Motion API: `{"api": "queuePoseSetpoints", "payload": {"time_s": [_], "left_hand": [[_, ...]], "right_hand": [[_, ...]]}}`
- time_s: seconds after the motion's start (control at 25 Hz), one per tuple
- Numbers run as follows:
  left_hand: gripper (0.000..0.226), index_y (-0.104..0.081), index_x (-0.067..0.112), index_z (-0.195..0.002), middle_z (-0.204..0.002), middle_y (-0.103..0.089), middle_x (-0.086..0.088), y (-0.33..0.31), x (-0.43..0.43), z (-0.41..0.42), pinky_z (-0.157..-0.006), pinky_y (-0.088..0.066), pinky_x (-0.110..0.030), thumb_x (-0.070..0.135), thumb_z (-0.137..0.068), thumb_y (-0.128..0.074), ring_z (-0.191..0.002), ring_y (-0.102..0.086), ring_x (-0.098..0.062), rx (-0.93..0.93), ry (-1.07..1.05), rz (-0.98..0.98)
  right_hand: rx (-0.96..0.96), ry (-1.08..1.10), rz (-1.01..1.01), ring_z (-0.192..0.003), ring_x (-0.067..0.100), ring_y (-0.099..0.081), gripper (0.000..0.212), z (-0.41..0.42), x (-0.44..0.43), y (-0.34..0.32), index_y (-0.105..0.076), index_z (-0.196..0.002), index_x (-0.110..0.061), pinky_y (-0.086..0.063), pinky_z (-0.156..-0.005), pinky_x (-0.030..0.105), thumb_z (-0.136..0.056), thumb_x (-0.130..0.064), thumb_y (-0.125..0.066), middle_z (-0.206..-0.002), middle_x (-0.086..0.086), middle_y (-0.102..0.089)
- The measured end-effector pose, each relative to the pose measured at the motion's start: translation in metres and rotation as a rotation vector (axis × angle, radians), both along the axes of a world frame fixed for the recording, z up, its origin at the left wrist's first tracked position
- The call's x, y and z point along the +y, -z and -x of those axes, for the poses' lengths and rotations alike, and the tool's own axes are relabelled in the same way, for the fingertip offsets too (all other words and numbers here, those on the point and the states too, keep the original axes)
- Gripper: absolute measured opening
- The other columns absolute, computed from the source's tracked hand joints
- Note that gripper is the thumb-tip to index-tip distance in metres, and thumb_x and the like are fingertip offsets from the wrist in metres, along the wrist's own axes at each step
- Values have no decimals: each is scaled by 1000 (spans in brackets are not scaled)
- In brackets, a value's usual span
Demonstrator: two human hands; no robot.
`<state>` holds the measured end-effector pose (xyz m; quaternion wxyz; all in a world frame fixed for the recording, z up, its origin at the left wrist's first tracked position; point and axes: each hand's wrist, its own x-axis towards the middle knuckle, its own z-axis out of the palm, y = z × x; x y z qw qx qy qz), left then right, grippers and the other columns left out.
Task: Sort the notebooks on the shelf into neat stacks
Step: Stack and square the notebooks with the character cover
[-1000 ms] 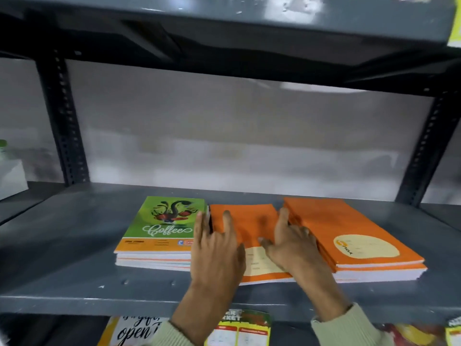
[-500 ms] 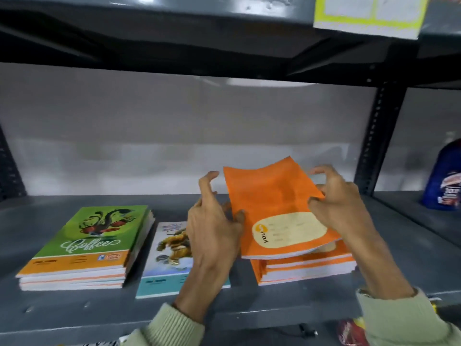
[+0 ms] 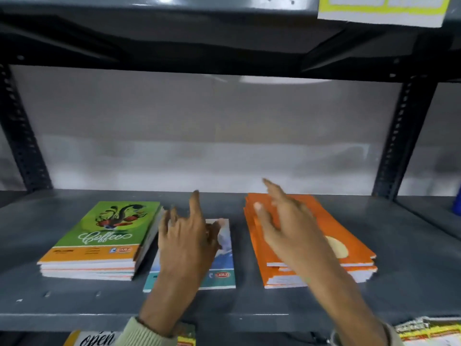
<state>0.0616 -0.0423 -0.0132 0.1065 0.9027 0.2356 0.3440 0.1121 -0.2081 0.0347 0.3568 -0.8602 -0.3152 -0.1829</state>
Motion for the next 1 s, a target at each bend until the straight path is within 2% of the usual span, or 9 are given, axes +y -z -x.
{"api": "queuePoseSetpoints", "payload": {"time_s": [0.16, 0.28, 0.36, 0.48, 0.6, 0.72, 0.8, 0.88, 1.0], "left_hand": [[76, -12, -4, -147, -113, -71, -15, 22, 21, 25, -120, -6, -50, 36, -90, -41, -120, -58, -30, 352, -160, -188], [75, -23, -2, -146, -122, -66, -15, 33, 24, 27, -119, 3, -53, 48, -91, -34, -119, -58, -32, 409, -143, -210], [73, -23, -2, -144, -121, -66, -14, 34, 25, 31, -121, 0, -50, 46, -92, -40, -123, -54, -30, 331, -54, -110], [54, -35, 14, -131, -125, -57, -8, 26, 33, 40, -115, -27, -45, 16, -84, -61, -124, -43, -23, -55, 206, 283], [58, -39, 23, -127, -122, -56, -1, 6, 54, 58, -96, -50, -41, -4, -80, -58, -117, -51, -16, -283, 388, 489], [62, -39, 19, -130, -96, -65, 8, -18, 101, 80, -75, -56, -19, -14, -81, -56, -87, -64, 0, -351, 410, 529], [65, -39, 22, -131, -91, -64, 5, -29, 145, 93, -73, -58, -24, -15, -81, -57, -81, -65, -5, -371, 325, 576], [64, -37, 27, -131, -105, -66, -3, -30, 183, 104, -72, -59, -31, -11, -84, -57, -84, -67, -14, -324, 219, 653], [64, -35, 20, -135, -109, -67, -8, -19, 205, 108, -75, -53, -33, -6, -82, -57, -85, -62, -20, -134, 122, 597]], "right_hand": [[106, -19, 208, -129, 27, -46, 71, 24, 68, 48, -12, -153, -16, -41, -102, 35, -96, -44, -43, -137, 14, -55], [116, 132, 317, -134, 31, -32, 76, 28, 89, 84, -9, -151, -8, -32, -109, 35, -94, -46, -41, -143, 19, -42], [142, 120, 229, -131, 27, -35, 70, 29, 92, 94, -19, -147, -8, -34, -107, 32, -92, -40, -47, -140, 15, -43], [307, 53, -61, -128, 23, -44, 59, 35, 84, 82, -28, -138, -13, -36, -97, 25, -90, -22, -60, -134, 4, -48], [493, -64, -385, -97, -13, -56, 59, 51, 86, 56, -28, -138, -26, -38, -82, 20, -92, -6, -60, -108, -25, -50], [493, -148, -512, -78, -30, -54, 51, 63, 118, 38, -34, -129, -38, -45, -76, 19, -94, -7, -55, -102, -33, -54], [550, -202, -500, -70, -20, -61, 43, 70, 156, 25, -34, -126, -38, -47, -68, 20, -96, -13, -52, -89, -32, -53], [583, -241, -417, -74, -3, -64, 43, 77, 197, 16, -30, -133, -33, -47, -68, 23, -97, -22, -50, -89, -25, -54], [586, -220, -213, -119, 23, -53, 59, 87, 239, 26, -24, -143, -19, -44, -101, 40, -91, -31, -50, -129, 3, -54]]}}
